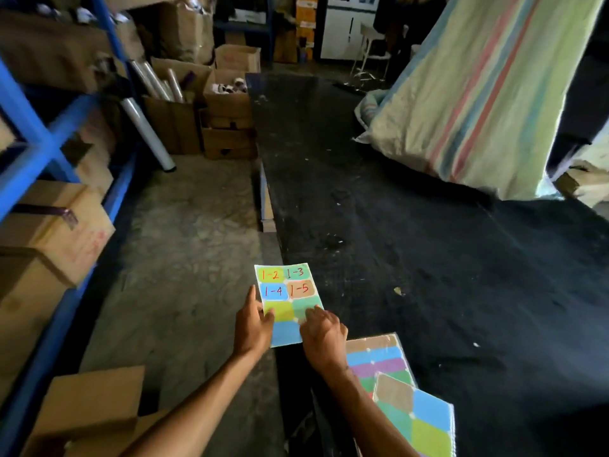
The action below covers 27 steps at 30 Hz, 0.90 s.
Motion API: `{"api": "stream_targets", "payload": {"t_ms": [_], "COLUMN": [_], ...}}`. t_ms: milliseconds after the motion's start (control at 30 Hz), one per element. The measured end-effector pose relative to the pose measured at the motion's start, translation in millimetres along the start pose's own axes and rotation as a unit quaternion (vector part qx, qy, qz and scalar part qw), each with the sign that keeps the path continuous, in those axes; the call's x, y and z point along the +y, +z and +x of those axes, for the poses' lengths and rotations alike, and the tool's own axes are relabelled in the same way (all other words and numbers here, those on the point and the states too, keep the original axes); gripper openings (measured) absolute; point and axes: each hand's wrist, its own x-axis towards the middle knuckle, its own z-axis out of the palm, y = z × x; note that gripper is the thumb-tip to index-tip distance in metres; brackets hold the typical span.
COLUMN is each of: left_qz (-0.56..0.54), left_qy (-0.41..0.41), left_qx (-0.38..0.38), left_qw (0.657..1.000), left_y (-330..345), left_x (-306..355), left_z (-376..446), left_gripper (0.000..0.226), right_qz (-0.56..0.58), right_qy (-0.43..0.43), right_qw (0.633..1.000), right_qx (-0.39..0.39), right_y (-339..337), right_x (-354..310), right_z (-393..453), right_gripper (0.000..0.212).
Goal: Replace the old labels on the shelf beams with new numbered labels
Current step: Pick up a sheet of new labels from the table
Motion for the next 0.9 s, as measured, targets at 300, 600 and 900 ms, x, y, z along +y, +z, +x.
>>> {"api": "stream_targets", "payload": {"t_ms": [300, 600, 900], "left_qz": [-0.119, -0.208, -0.264], "left_qy": [0.079, 0.074, 0.078], "left_qx": [0.077, 0.258, 0.421], "left_qw": [0.987, 0.941, 0.864], "left_y": [-176.9, -396.3, -561.0], "left_x": [-1.9, -22.0, -64.6], "left_z": [-2.6, -117.8, -290.6], "left_gripper": [0.050, 0.027, 0.032], "right_qz": [0.415, 0.498, 0.472], "right_qy": [0.019, -0.163, -0.259], "right_qw": [0.903, 0.783, 0.644], "right_qx": [-0.109, -0.335, -0.544], "right_y": [13.1, 73.7, 131.5], "right_x": [-154.2, -341.9, -455.6], "right_z": [22.7, -87.4, -300.7], "right_gripper": [0.013, 0.013, 0.016]}}
